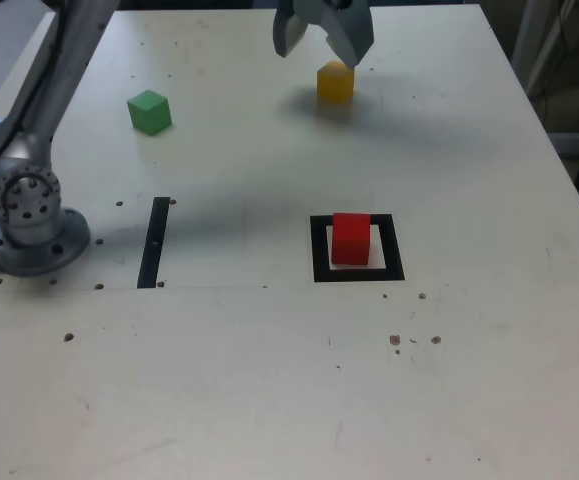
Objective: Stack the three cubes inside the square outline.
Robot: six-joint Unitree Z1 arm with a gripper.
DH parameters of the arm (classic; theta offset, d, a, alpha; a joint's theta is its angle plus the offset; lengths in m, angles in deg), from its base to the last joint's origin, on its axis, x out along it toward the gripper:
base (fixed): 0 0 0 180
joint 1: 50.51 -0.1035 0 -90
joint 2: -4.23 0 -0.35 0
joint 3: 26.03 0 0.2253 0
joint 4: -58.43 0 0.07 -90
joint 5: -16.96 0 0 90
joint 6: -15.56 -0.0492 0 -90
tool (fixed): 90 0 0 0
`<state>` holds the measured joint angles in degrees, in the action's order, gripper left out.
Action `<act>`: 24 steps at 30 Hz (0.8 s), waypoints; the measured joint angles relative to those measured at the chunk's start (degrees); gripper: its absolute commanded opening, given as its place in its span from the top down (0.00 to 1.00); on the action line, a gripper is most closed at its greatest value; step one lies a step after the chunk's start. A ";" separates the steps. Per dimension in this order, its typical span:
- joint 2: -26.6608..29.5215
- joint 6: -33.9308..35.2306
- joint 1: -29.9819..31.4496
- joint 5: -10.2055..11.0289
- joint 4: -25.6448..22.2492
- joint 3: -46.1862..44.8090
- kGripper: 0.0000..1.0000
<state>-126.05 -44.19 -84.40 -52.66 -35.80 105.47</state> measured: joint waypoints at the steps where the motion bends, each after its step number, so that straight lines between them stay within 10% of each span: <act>1: -0.15 -0.48 -0.04 -0.42 0.72 -0.08 0.02; 24: -3.59 -4.31 -1.05 -6.87 6.28 -2.24 0.24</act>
<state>-129.63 -48.50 -85.45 -59.53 -29.52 103.23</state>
